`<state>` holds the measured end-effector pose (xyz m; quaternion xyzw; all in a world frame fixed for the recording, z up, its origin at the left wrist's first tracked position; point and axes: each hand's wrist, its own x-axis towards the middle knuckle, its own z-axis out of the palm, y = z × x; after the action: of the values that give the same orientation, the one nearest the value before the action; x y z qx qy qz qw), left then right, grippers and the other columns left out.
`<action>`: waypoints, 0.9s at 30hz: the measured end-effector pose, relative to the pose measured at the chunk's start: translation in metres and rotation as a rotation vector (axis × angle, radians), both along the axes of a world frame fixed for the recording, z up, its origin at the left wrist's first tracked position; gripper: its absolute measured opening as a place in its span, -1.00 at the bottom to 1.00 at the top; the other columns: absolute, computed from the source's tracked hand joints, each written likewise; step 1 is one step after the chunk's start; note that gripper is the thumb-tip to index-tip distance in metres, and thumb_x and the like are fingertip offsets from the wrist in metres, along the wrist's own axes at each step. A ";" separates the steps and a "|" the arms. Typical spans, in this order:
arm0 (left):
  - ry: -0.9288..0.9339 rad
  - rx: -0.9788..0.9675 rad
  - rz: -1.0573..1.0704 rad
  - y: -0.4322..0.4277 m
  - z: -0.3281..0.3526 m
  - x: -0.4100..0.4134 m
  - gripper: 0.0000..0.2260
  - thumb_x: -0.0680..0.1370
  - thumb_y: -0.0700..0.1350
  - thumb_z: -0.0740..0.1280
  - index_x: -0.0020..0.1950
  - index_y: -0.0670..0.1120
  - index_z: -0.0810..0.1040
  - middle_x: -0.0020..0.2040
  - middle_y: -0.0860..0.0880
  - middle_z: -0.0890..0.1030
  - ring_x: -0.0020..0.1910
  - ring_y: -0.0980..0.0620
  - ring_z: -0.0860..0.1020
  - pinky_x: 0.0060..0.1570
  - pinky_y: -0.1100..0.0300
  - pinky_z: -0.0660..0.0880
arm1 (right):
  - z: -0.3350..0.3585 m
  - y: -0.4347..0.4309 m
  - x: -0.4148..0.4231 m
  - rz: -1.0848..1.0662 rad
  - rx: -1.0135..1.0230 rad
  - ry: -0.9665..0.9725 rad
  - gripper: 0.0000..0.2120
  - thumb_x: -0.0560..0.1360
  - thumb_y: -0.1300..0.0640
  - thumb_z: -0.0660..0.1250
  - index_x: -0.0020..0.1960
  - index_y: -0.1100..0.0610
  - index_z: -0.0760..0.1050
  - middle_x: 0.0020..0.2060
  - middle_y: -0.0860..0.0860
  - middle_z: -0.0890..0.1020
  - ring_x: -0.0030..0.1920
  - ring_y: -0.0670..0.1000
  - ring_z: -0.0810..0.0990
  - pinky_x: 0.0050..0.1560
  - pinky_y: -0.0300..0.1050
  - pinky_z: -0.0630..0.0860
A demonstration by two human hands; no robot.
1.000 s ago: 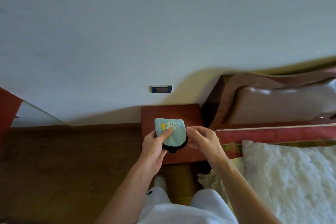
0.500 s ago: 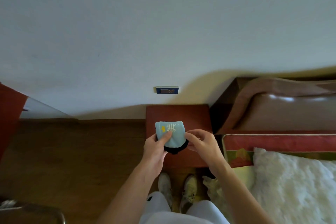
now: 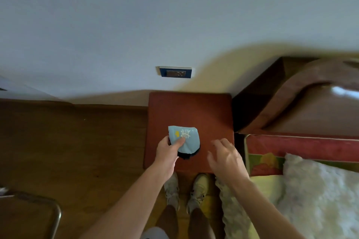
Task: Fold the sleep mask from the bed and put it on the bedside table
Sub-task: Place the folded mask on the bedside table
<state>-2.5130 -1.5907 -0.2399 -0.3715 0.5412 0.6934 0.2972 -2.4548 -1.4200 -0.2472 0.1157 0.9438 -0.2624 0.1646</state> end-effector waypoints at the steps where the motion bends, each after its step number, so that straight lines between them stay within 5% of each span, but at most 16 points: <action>1: -0.006 -0.021 -0.014 0.001 -0.017 -0.001 -0.75 0.55 -0.26 0.38 0.23 -0.20 0.53 0.17 -0.19 0.64 0.16 -0.13 0.61 0.18 -0.02 0.55 | -0.018 0.003 0.002 0.030 0.014 -0.020 -0.67 0.54 0.14 0.36 0.27 0.23 0.56 0.11 0.15 0.62 0.11 0.20 0.60 0.12 0.09 0.58; 11: -0.006 -0.254 -0.133 0.014 -0.168 -0.022 -0.91 0.51 -0.21 0.45 -0.04 -0.07 0.59 0.09 -0.17 0.68 0.11 -0.15 0.64 0.25 -0.17 0.52 | -0.175 0.019 0.029 0.181 0.137 -0.050 -0.49 0.45 0.13 0.45 0.38 0.22 0.52 0.33 0.18 0.59 0.36 0.25 0.54 0.20 0.17 0.63; 17: 0.042 -0.419 -0.225 0.029 -0.219 -0.040 -0.85 0.47 -0.11 0.49 -0.01 -0.04 0.59 0.02 -0.09 0.68 0.02 -0.07 0.65 0.14 -0.13 0.58 | -0.218 0.028 0.044 0.120 0.175 -0.050 -0.38 0.56 -0.05 0.33 0.57 0.08 0.30 0.58 0.11 0.34 0.57 0.20 0.29 0.39 0.17 0.45; 22: 0.185 -0.672 -0.363 0.037 -0.226 -0.040 -0.74 0.46 0.00 0.48 -0.03 -0.14 0.56 -0.07 -0.05 0.64 -0.08 -0.04 0.63 -0.25 0.14 0.51 | -0.228 0.027 0.052 0.136 0.194 -0.036 -0.36 0.57 -0.06 0.32 0.59 0.08 0.26 0.61 0.13 0.27 0.60 0.22 0.23 0.44 0.18 0.39; 27: 0.485 -0.960 -0.601 0.027 -0.208 -0.022 -0.55 0.50 -0.02 0.45 0.28 -0.21 0.44 0.19 -0.22 0.51 0.12 -0.16 0.55 0.08 -0.03 0.55 | -0.224 0.027 0.051 0.158 0.207 -0.076 -0.35 0.58 -0.08 0.30 0.60 0.08 0.23 0.62 0.13 0.24 0.60 0.23 0.23 0.45 0.20 0.41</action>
<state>-2.5349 -1.5639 -0.4483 -0.1269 0.9262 0.3229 0.1476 -2.4035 -1.3934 -0.4713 0.0673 0.9650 -0.1451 0.2076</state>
